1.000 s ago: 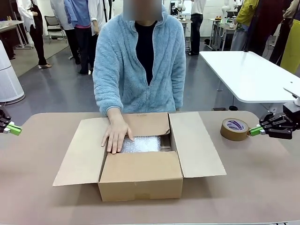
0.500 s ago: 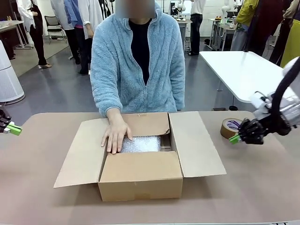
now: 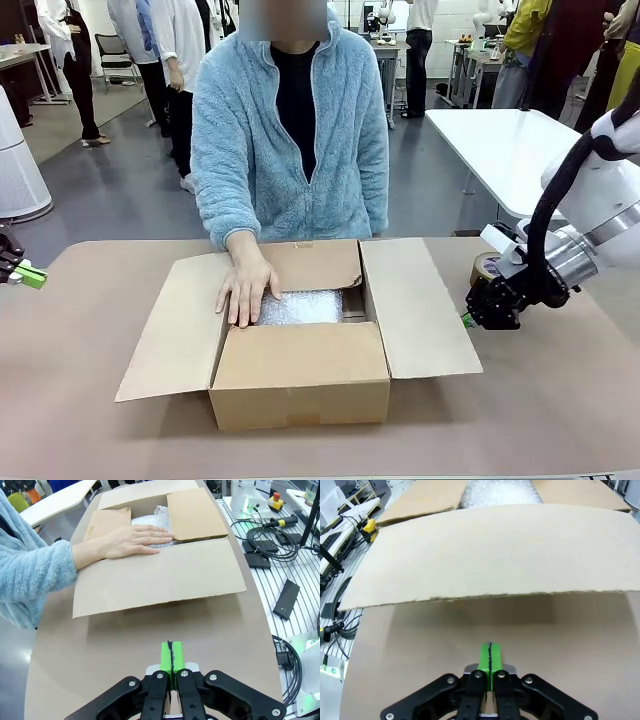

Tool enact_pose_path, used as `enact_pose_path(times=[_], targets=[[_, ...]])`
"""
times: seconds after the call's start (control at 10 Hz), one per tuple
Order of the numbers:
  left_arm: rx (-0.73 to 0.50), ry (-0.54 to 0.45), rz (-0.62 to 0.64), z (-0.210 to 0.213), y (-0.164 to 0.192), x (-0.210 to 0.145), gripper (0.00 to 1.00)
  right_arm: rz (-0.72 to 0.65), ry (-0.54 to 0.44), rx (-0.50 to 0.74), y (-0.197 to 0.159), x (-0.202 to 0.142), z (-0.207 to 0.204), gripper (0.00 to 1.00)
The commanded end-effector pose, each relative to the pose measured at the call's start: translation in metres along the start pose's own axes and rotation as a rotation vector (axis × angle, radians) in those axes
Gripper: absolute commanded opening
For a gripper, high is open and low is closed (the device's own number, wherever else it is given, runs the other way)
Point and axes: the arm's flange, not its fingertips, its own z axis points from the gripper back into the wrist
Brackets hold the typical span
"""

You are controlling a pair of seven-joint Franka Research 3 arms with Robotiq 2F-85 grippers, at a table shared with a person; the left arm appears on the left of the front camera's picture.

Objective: Wrap the clocks to prevent damage.
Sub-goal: Push the right (or left) flap of the Package Box to close it.

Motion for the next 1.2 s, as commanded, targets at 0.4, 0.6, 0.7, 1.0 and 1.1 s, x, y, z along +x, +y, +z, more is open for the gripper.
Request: enact_pose_path(times=[0.4, 0.6, 0.7, 1.0, 1.1], targets=[[0.001, -0.009, 0.004, 0.002, 0.000, 0.001, 0.00, -0.002, 0.000, -0.002, 0.000, 0.000, 0.001, 0.01], [0.001, -0.009, 0.004, 0.002, 0.000, 0.001, 0.00, 0.032, -0.093, 0.014, -0.007, 0.001, -0.010, 0.01], [0.001, -0.009, 0.004, 0.002, 0.000, 0.001, 0.00, 0.020, -0.147, 0.004, -0.008, 0.000, -0.014, 0.01], [0.001, -0.009, 0.004, 0.002, 0.000, 0.001, 0.00, 0.034, -0.334, -0.001, -0.009, 0.005, -0.015, 0.01], [0.001, -0.009, 0.004, 0.002, 0.000, 0.001, 0.00, 0.046, -0.376, -0.002, -0.008, 0.007, -0.017, 0.01]])
